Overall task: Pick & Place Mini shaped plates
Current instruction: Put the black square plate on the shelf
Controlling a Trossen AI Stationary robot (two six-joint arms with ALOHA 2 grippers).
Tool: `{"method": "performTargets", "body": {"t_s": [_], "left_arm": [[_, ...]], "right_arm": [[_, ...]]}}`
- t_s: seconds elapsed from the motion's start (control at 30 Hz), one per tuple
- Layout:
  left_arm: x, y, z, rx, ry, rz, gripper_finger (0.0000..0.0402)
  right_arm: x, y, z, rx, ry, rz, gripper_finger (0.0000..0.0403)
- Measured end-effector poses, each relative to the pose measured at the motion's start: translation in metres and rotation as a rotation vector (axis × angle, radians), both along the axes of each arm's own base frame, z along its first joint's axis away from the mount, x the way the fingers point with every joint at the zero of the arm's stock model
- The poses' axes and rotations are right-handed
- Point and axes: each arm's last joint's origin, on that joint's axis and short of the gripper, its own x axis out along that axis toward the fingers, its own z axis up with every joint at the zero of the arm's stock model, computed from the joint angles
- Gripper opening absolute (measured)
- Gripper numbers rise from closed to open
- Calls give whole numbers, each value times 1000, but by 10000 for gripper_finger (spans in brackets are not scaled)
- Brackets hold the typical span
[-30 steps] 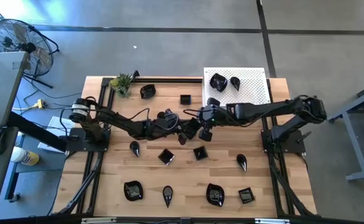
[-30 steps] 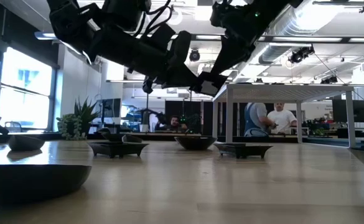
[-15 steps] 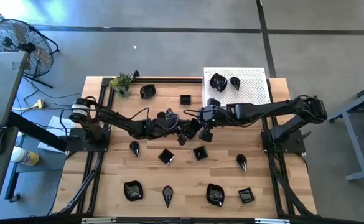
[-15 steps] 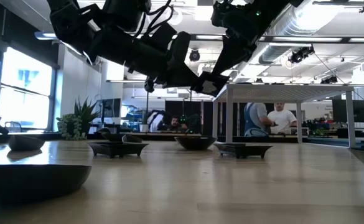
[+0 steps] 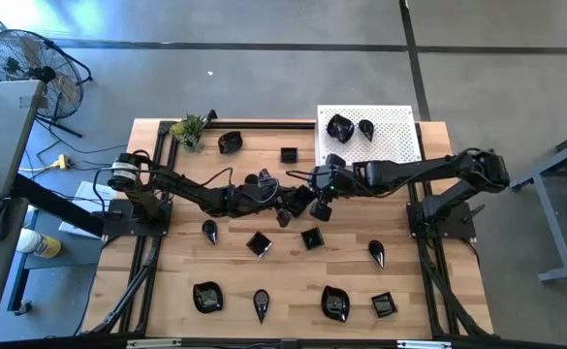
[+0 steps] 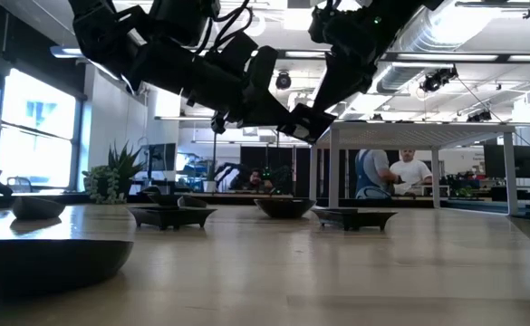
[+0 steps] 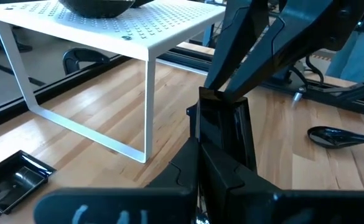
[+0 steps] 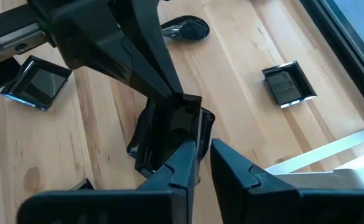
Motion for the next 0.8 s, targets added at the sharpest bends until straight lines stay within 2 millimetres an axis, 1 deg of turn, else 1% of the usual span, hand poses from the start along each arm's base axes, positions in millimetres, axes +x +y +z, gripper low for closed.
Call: {"method": "performTargets", "body": {"t_s": [0.13,0.3,0.43,0.63,0.8], "left_arm": [[0,0,0,0,0,0,0],[0,0,-1,0,4,-1,0],[0,0,0,-2,0,1,0],[0,0,0,-4,-1,3,0],[0,0,0,3,-3,8,12]], "right_arm": [[0,-1,0,0,2,-4,54],[-1,-5,-10,32,8,7,58],[-1,-5,-11,28,8,11,45],[0,-5,-11,18,4,29,6],[0,-5,-11,5,3,18,2]]}}
